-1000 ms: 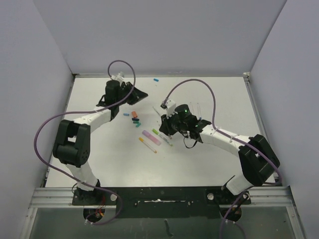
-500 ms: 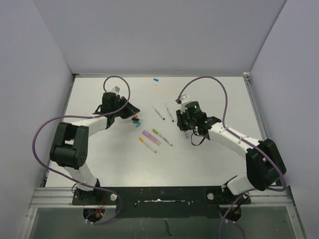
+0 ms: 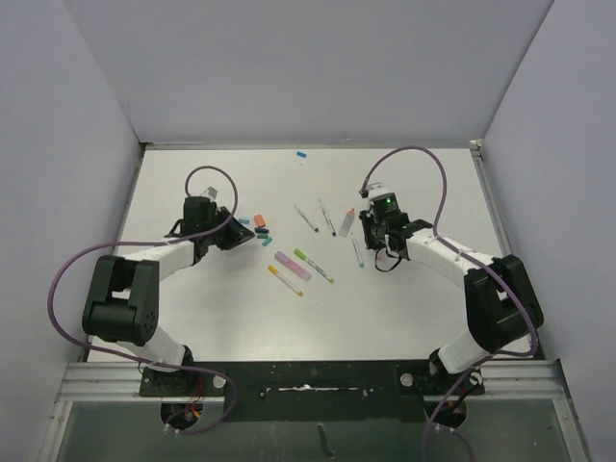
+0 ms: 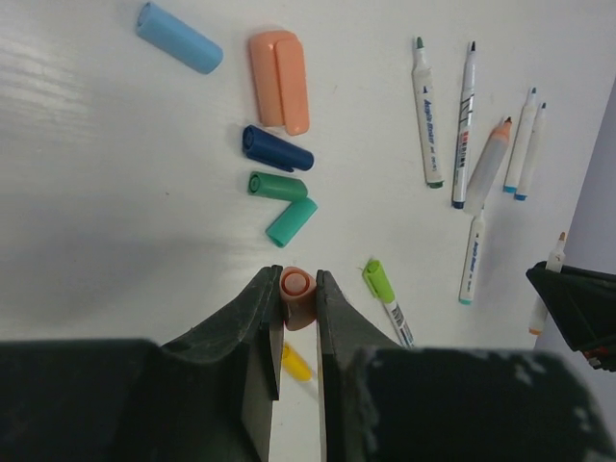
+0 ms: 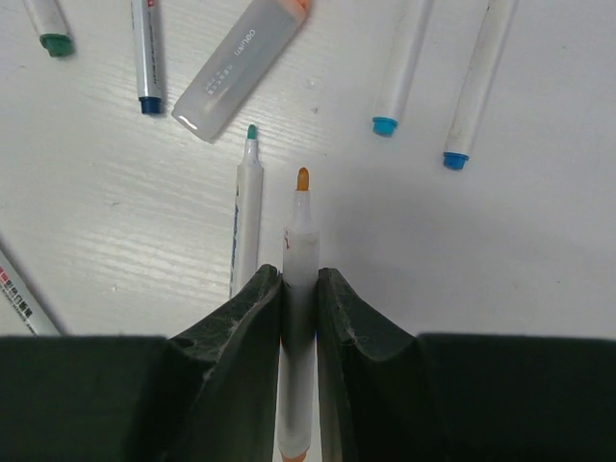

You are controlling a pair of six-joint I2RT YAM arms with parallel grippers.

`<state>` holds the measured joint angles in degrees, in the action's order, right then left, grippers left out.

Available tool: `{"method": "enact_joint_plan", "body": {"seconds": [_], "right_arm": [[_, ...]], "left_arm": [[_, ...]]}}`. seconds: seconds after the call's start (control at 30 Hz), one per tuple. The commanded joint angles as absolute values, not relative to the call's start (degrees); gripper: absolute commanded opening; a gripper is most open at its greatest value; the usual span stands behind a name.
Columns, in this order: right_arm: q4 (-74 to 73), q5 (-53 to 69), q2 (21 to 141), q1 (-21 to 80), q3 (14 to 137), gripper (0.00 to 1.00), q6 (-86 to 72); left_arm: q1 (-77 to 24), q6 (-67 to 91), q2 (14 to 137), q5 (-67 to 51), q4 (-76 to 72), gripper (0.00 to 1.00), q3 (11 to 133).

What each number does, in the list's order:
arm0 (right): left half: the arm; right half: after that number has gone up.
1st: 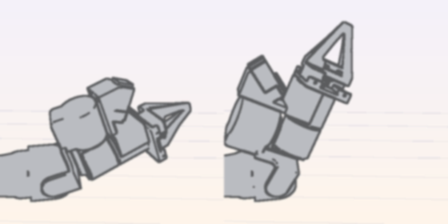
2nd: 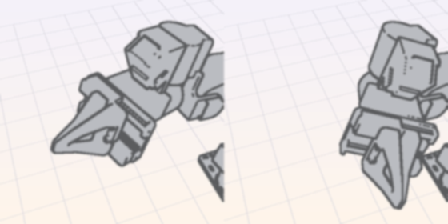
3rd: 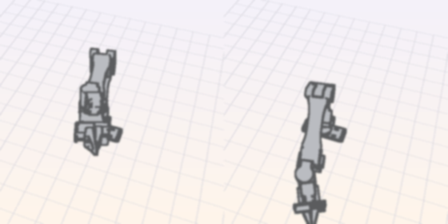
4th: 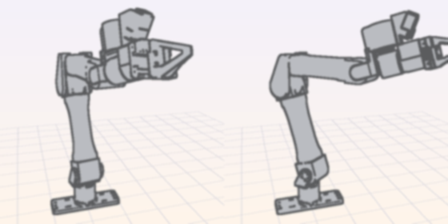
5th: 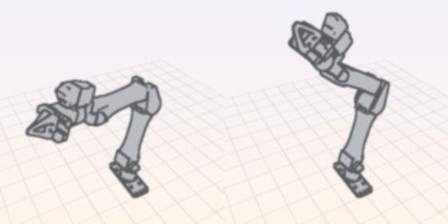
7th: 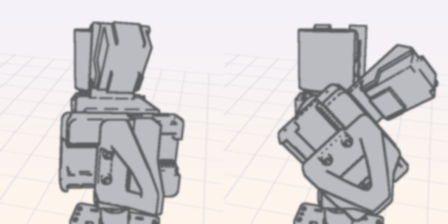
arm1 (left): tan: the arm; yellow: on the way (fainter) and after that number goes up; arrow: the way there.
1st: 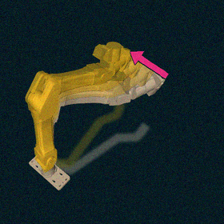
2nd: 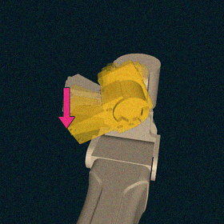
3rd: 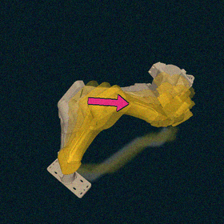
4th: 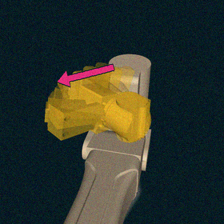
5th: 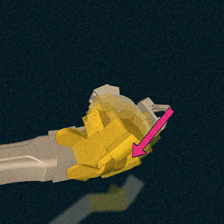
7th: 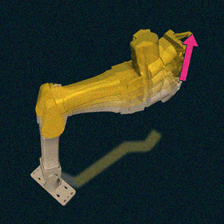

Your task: Open the pen caps

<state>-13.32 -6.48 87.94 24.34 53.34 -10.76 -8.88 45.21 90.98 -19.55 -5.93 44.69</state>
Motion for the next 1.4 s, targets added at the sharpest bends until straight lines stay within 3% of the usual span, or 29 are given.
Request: {"method": "enact_joint_plan", "body": {"seconds": [0.0,0.63,0.73,0.8,0.83,1.13,1.37], "right_arm": [[-10.4,-6.7,89.5,23.6,53.6,0.00,-10.6],[-7.4,-4.5,99.5,22.7,56.8,0.00,-11.6],[-7.5,-4.2,100.6,22.6,57.4,0.02,-11.7],[-7.6,-4.1,101.2,22.4,57.9,0.06,-11.9],[-7.7,-4.1,101.6,22.3,58.3,0.08,-11.9],[-8.9,-4.2,102.6,22.1,59.5,0.30,-12.4],[-8.4,-5.6,97.9,22.1,57.8,0.37,-13.2]], "left_arm": [[-7.7,43.9,89.4,-19.0,-6.5,0.05,42.7],[-4.0,45.1,91.0,-22.6,-7.1,0.39,42.0],[-3.5,45.6,89.9,-22.8,-7.8,0.60,41.7],[-3.2,46.1,88.6,-23.5,-10.1,0.94,40.6],[-3.0,46.3,88.1,-24.3,-11.5,0.97,40.2],[-2.2,53.6,85.2,-25.1,-22.1,0.98,35.8],[-1.2,55.0,85.0,-28.1,-24.3,0.98,35.3]]}}
